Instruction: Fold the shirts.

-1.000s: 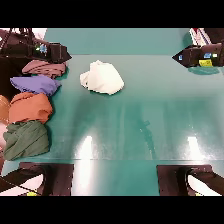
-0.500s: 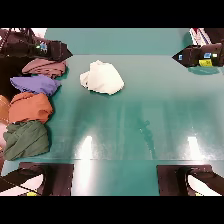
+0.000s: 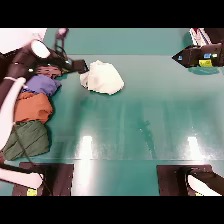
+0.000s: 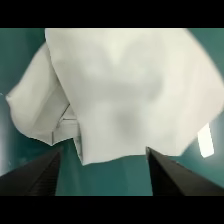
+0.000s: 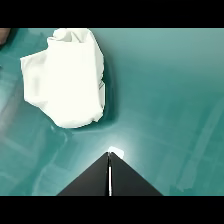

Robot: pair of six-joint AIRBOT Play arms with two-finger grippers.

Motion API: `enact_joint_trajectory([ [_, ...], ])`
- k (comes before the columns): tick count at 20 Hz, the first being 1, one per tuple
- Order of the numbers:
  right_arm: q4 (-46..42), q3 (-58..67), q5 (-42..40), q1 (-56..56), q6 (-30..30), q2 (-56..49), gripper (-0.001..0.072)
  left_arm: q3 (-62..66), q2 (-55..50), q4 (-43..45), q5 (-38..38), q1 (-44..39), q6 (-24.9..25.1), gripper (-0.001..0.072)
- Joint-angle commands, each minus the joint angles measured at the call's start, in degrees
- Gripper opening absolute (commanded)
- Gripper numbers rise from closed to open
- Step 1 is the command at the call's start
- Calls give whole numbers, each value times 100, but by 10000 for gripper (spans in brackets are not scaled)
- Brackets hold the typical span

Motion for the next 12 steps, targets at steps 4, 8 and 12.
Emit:
enact_joint_trajectory([
  [4, 0, 0, 13, 7, 4, -2, 16, 4, -1228, -1276, 470, -2, -2, 625],
  [8, 4, 2, 70, 7, 4, 0, 16, 326, -1185, -1368, 345, 11, 39, 27],
  [12, 0, 435, 125, 7, 4, 0, 15, 1025, -516, -1287, 72, 9, 44, 24],
])
